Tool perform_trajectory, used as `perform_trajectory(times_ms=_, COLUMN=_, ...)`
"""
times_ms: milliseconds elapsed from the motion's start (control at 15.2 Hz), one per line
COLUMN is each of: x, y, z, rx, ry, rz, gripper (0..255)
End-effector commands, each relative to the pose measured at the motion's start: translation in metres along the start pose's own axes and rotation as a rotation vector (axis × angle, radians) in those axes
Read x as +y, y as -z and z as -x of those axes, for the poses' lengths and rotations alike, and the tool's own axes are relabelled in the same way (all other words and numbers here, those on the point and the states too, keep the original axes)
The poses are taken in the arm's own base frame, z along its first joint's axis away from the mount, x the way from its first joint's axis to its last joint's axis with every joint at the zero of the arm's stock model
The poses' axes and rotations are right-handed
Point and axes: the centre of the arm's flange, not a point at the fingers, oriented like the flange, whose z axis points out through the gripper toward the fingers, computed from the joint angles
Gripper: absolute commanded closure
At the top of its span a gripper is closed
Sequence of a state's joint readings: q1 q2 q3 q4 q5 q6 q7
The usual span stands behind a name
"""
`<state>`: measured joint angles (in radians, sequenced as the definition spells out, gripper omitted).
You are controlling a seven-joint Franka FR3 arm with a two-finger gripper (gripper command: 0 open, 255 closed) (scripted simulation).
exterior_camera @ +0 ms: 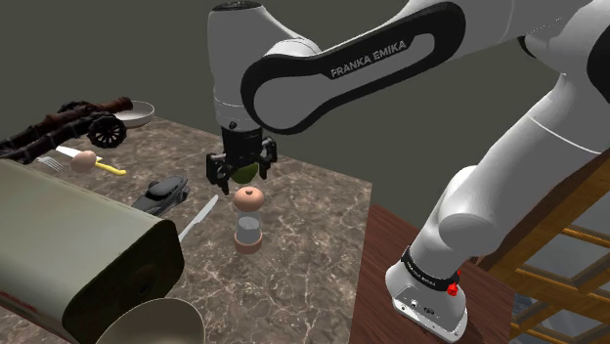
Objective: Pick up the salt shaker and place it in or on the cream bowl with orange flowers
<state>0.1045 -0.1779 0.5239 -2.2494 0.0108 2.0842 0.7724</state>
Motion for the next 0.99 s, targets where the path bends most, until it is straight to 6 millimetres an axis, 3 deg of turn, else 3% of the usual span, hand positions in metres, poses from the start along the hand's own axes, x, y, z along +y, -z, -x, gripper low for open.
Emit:
perform_trajectory(times_ms=0, x=-0.001, y=-0.01, z=-0.001, rx=0.001, ry=0.0, rz=0.0, gripper=0)
perform_trajectory(times_ms=264, x=-0.001, y=-0.034, z=-0.001, rx=0.001, ry=0.0, rz=0.0, gripper=0)
perform_trajectory(times_ms=792, x=-0.001, y=-0.034, z=-0.001, rx=0.001, ry=0.0, rz=0.0, gripper=0)
perform_trajectory(times_ms=858, x=-0.001, y=-0.034, z=-0.001, rx=0.001, ry=0.0, rz=0.0, gripper=255)
perform_trajectory(times_ms=924, x=-0.001, y=-0.034, z=-0.001, rx=0.001, ry=0.0, rz=0.0, gripper=255)
